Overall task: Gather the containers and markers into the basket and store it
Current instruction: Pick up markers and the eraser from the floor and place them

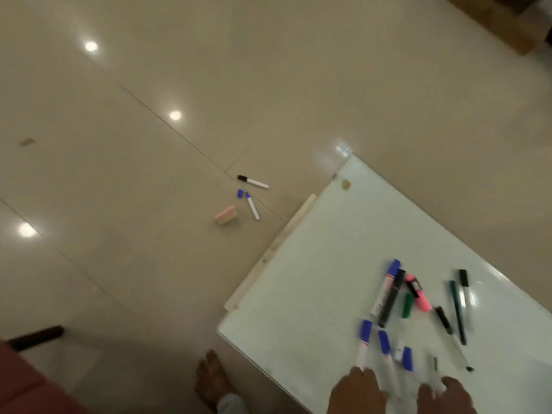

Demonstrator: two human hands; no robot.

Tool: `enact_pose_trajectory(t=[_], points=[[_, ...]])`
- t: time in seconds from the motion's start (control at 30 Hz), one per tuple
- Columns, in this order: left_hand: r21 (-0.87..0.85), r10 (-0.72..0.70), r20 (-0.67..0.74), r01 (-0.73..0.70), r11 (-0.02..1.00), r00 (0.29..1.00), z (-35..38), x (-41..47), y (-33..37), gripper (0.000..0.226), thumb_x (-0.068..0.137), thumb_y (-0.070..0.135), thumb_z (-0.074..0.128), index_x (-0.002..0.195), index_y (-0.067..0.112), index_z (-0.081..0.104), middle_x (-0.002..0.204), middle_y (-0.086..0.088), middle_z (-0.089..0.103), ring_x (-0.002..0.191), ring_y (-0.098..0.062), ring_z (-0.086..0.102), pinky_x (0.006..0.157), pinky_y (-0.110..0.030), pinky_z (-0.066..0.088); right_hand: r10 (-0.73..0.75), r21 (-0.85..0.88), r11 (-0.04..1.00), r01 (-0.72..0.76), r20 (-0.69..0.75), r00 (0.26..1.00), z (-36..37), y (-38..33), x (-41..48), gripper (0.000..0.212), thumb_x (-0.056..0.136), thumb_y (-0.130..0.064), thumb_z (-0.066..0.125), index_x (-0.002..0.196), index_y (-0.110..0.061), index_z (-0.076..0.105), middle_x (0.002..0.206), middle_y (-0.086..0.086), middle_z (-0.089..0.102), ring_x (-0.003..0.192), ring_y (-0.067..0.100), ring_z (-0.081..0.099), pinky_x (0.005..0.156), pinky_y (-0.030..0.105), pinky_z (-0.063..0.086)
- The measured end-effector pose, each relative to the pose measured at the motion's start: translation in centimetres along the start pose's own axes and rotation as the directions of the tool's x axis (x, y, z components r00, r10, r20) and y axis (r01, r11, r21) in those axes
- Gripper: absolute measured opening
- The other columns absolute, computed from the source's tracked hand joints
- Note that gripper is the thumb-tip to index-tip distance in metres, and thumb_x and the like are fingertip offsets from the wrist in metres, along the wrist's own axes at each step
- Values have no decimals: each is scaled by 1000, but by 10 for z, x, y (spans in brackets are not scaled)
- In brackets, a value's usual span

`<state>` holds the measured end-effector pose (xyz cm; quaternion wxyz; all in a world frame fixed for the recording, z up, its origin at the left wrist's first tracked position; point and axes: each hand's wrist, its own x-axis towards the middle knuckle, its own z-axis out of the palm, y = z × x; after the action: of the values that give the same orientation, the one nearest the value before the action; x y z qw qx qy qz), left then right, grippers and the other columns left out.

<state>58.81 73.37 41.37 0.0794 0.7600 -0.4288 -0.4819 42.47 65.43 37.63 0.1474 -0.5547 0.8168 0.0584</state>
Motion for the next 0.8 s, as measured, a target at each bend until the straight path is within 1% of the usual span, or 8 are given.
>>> enact_pose_trajectory(t=[0.03,0.1,0.2,0.3,0.4,0.5,0.67,0.8], points=[[45,18,8,-19,999,1000,-23,-7,-14,55,35,81,72,55,30,68,46,5,45,46,3,60,35,-18,18,-7,9,1000,8,-79,997,3,-18,-18,39,75,-10,71,96,21,60,98,40,62,88,51,60,88,60,46],[110,40,-30,-37,993,999,-72,-22,-44,51,44,80,69,54,29,68,50,8,53,44,1,58,45,-21,16,-100,77,990,115,-172,980,9,-56,-51,46,70,-29,57,80,16,64,82,35,63,77,50,62,81,55,49],[55,101,69,-105,993,993,-139,-15,-98,42,97,51,42,102,17,64,105,-6,64,96,-24,66,74,-30,42,-301,160,919,360,-303,904,21,-139,-105,48,74,-32,44,85,9,68,95,30,66,80,45,63,85,42,44],[112,101,0,-100,989,995,-210,8,-152,38,102,43,31,105,17,58,112,-5,61,103,-28,62,86,-40,45,-500,268,789,552,-240,832,35,-234,-142,39,85,-25,48,101,3,69,119,23,61,107,38,58,102,18,37],[258,97,-118,-63,964,988,-281,47,-205,28,94,45,50,91,21,64,96,1,67,94,-21,67,80,-35,52,-637,377,682,627,-116,762,61,-333,-159,31,87,-21,51,111,-8,66,129,11,56,122,22,51,100,19,38],[255,68,-50,-54,966,996,-331,92,-265,35,100,44,31,110,25,59,120,0,63,117,-21,58,92,-32,49,-634,393,719,573,31,773,104,-423,-161,26,88,-11,59,114,-16,62,133,0,53,126,12,47,95,11,34],[248,-25,-10,26,968,1000,-399,178,-328,27,99,42,36,87,25,53,93,3,62,92,-18,62,76,-30,44,-357,370,899,236,305,883,161,-517,-135,26,91,-14,56,116,-18,57,121,-4,57,115,14,55,87,15,37],[279,-124,66,101,955,990,-432,232,-335,25,98,40,43,78,27,50,86,4,62,106,-20,60,89,-29,45,-122,343,938,-54,473,873,175,-558,-92,27,91,-12,59,118,-11,60,122,5,60,110,18,58,86,19,39]])
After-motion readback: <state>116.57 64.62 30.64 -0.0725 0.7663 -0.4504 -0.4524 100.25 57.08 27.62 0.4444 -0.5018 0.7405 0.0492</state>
